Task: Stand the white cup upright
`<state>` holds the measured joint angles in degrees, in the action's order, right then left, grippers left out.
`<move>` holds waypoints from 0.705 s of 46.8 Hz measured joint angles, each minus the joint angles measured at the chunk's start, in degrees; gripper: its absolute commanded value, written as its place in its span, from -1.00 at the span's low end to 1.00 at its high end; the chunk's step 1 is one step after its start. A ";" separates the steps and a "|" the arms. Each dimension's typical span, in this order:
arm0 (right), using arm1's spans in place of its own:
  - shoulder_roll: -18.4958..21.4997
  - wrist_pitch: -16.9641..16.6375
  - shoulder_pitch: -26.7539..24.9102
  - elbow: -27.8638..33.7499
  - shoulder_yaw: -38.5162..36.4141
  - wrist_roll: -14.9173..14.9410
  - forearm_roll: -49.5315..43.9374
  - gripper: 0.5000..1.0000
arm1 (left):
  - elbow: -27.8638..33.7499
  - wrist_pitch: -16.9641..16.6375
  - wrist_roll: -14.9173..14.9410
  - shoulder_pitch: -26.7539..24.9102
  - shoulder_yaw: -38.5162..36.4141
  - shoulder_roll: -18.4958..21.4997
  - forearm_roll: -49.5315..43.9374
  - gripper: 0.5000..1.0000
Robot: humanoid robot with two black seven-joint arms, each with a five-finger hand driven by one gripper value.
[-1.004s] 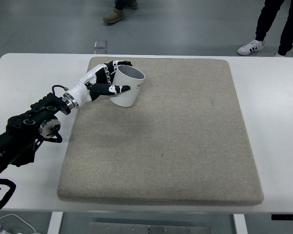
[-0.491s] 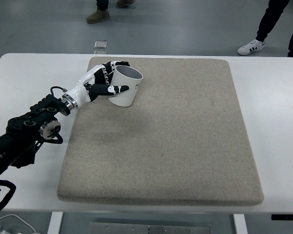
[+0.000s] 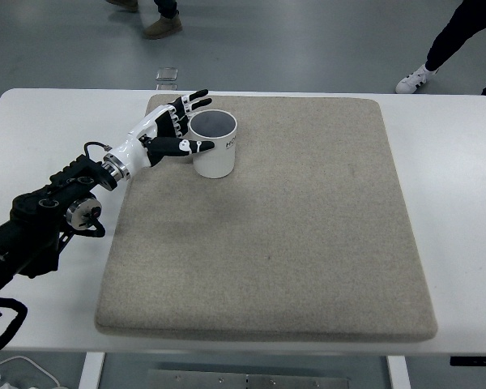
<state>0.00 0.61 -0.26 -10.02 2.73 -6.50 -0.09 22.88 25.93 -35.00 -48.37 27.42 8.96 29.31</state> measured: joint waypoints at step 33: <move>0.00 0.00 -0.01 0.00 0.00 0.00 0.00 0.72 | 7.29 0.71 0.00 -0.87 2.71 3.65 -0.30 0.98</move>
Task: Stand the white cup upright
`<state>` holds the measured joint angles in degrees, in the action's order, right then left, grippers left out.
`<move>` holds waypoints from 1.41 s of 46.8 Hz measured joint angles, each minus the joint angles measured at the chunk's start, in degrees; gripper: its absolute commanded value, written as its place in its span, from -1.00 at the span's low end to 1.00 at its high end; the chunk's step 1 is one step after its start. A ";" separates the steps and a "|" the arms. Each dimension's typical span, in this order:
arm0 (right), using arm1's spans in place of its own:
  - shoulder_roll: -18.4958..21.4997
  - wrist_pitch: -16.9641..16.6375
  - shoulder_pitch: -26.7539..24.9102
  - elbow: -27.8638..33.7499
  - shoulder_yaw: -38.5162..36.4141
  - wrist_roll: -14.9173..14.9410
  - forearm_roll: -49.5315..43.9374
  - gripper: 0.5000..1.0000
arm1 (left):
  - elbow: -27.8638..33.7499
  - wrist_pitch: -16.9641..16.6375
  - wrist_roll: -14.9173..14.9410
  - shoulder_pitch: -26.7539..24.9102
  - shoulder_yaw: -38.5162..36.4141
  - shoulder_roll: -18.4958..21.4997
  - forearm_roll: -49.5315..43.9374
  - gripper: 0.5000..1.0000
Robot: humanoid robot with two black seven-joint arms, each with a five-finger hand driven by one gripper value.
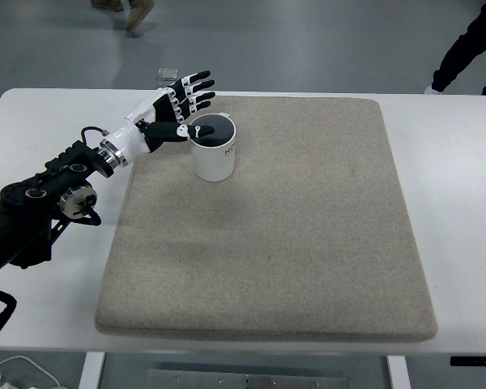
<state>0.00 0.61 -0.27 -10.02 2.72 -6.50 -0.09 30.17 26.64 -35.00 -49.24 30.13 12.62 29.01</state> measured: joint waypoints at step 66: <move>0.00 0.00 0.02 0.00 -0.12 0.00 0.00 0.72 | -9.69 -4.17 0.00 -10.73 0.76 -2.67 -30.74 0.98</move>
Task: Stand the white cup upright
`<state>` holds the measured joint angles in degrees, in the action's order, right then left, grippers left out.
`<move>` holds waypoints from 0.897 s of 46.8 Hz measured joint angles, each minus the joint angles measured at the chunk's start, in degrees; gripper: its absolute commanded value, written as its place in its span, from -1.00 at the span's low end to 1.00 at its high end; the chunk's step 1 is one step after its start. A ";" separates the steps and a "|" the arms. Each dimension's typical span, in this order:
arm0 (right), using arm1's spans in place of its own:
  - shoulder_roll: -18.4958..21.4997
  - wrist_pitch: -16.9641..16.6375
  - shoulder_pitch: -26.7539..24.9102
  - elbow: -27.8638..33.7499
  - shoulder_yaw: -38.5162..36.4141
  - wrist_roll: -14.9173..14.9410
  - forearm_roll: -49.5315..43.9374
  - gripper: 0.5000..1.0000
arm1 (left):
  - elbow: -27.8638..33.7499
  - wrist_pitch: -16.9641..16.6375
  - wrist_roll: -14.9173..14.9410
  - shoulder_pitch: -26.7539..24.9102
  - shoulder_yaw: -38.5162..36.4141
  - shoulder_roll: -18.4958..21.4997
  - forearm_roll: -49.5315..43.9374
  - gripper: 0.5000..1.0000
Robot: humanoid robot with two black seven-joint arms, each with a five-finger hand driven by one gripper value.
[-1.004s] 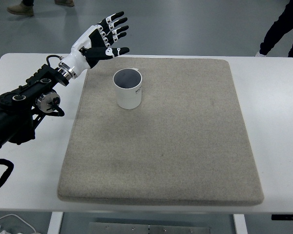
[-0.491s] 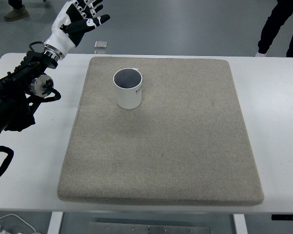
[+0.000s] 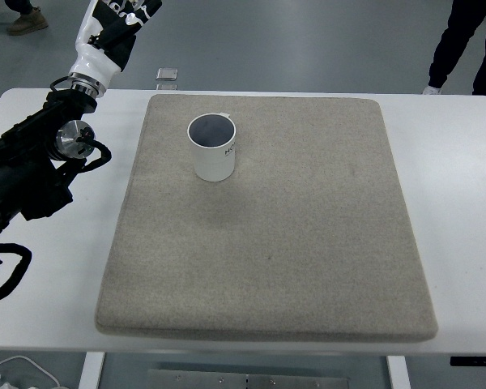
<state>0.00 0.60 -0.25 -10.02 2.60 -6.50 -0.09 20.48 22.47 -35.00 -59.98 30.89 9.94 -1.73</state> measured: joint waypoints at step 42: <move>0.00 -0.34 -0.01 0.00 -0.07 0.00 0.11 0.72 | -6.07 -6.61 22.95 0.38 8.61 -4.85 -17.83 0.98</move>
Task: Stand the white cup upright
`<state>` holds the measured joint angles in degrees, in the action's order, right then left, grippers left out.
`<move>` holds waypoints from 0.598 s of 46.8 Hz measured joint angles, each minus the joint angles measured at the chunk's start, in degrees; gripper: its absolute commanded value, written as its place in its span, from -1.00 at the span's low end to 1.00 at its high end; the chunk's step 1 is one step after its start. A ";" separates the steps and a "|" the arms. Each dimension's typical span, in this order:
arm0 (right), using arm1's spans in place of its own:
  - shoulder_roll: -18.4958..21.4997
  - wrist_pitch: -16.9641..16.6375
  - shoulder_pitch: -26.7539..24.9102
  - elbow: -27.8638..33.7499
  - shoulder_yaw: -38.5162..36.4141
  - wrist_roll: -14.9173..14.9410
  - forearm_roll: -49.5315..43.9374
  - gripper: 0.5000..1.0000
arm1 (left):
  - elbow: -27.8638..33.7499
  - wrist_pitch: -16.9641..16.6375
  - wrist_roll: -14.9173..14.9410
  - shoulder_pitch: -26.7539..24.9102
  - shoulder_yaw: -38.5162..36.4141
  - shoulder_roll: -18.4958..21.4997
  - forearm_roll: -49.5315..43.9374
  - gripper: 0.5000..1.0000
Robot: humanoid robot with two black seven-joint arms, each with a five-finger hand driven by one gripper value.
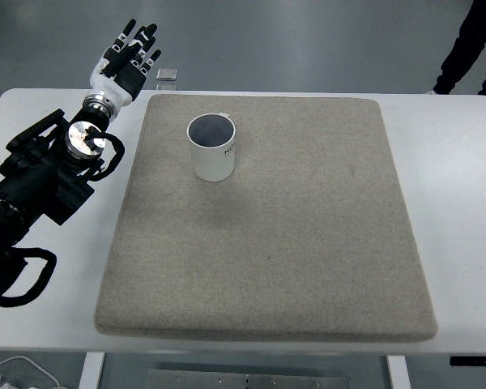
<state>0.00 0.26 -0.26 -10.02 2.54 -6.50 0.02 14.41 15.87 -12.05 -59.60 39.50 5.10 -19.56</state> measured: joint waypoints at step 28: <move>0.00 -0.18 0.01 0.00 -0.17 0.00 0.16 0.72 | 0.08 -1.05 8.26 1.78 6.38 -1.30 -6.45 0.98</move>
<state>0.00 0.08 -0.26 -10.02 2.37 -6.50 0.18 14.49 14.82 -3.79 -57.82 45.88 3.79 -26.01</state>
